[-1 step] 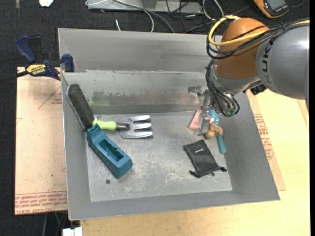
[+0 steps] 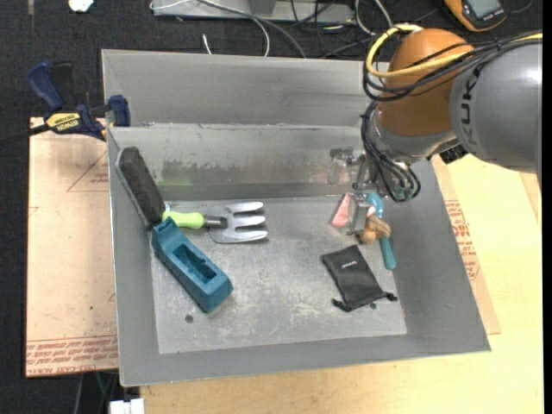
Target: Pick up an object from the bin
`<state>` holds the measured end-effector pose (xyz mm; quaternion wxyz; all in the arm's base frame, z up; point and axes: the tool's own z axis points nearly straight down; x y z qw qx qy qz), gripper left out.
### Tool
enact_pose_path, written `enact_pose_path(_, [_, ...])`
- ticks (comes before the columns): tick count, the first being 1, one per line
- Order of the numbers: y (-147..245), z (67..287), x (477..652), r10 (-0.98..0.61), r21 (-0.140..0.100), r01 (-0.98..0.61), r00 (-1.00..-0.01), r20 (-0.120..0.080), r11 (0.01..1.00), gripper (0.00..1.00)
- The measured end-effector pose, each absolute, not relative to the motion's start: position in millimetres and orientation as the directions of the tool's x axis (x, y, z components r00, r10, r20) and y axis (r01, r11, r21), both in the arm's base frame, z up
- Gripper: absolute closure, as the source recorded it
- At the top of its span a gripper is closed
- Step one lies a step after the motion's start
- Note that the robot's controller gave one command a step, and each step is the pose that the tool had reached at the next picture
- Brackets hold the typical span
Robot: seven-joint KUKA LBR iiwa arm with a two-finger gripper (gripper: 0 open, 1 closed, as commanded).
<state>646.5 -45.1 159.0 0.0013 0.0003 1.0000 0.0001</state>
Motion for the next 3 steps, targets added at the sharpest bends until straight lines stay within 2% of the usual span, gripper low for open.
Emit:
enact_pose_path(1, [-72.3, 87.1, 644.4, 0.001, 0.0, 0.001, -1.0, -0.008, 1.0, 0.0])
enact_pose_path(2, [-94.9, 69.6, 637.7, -0.005, 0.002, -0.005, -1.0, -0.015, 1.0, 0.0])
enact_pose_path(3, [-135.6, 80.4, 591.0, -0.003, 0.005, -0.003, -1.0, -0.007, 1.0, 0.0])
